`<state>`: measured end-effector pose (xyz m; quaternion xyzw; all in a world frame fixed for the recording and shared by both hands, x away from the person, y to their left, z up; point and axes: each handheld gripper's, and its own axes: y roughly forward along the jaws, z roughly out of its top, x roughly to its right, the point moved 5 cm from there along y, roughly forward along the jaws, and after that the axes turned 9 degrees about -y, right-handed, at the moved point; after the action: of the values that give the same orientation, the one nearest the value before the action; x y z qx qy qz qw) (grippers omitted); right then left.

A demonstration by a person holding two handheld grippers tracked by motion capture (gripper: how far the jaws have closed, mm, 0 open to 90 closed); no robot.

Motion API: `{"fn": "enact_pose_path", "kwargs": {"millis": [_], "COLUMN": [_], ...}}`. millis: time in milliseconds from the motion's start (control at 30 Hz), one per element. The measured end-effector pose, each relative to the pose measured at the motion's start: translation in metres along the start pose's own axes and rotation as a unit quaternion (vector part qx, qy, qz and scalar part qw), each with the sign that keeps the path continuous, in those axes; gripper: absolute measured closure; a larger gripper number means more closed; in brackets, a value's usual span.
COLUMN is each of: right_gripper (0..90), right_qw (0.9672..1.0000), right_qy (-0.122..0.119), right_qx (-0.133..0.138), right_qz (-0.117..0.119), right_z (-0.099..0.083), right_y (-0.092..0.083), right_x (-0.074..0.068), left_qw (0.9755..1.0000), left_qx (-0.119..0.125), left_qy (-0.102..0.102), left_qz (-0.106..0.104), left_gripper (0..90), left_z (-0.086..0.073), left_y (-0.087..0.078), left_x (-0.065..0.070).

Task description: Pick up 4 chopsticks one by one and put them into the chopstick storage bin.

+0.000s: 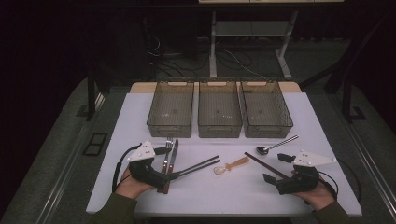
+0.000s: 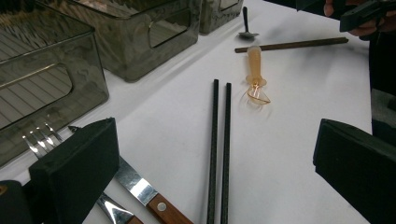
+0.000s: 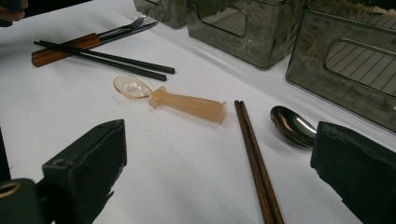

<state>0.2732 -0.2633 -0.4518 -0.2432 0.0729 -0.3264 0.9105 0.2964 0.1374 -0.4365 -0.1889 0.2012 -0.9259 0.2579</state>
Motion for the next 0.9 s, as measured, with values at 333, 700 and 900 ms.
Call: {"fn": "enact_pose_path", "kwargs": {"millis": [333, 700, 900], "right_gripper": [3.9, 3.9, 3.9], "right_qw": [1.0000, 1.0000, 0.9999], "right_qy": [0.001, -0.001, 0.000], "right_qx": [-0.002, -0.001, -0.001], "right_qz": [0.007, 0.007, 0.010], "right_z": [-0.001, 0.001, 0.000], "right_y": [0.001, 0.002, 0.004], "right_x": [-0.001, -0.001, 0.000], "left_qw": [1.0000, 1.0000, 0.9999], "left_qx": [-0.003, -0.002, -0.001], "left_qy": [0.003, 0.006, 0.007], "left_qz": [-0.001, -0.002, -0.008], "left_gripper": [0.1, 0.1, 3.9], "left_z": [0.003, 0.009, 0.011], "left_y": [0.004, 0.008, 0.014], "left_x": [0.001, 0.001, 0.002]}}
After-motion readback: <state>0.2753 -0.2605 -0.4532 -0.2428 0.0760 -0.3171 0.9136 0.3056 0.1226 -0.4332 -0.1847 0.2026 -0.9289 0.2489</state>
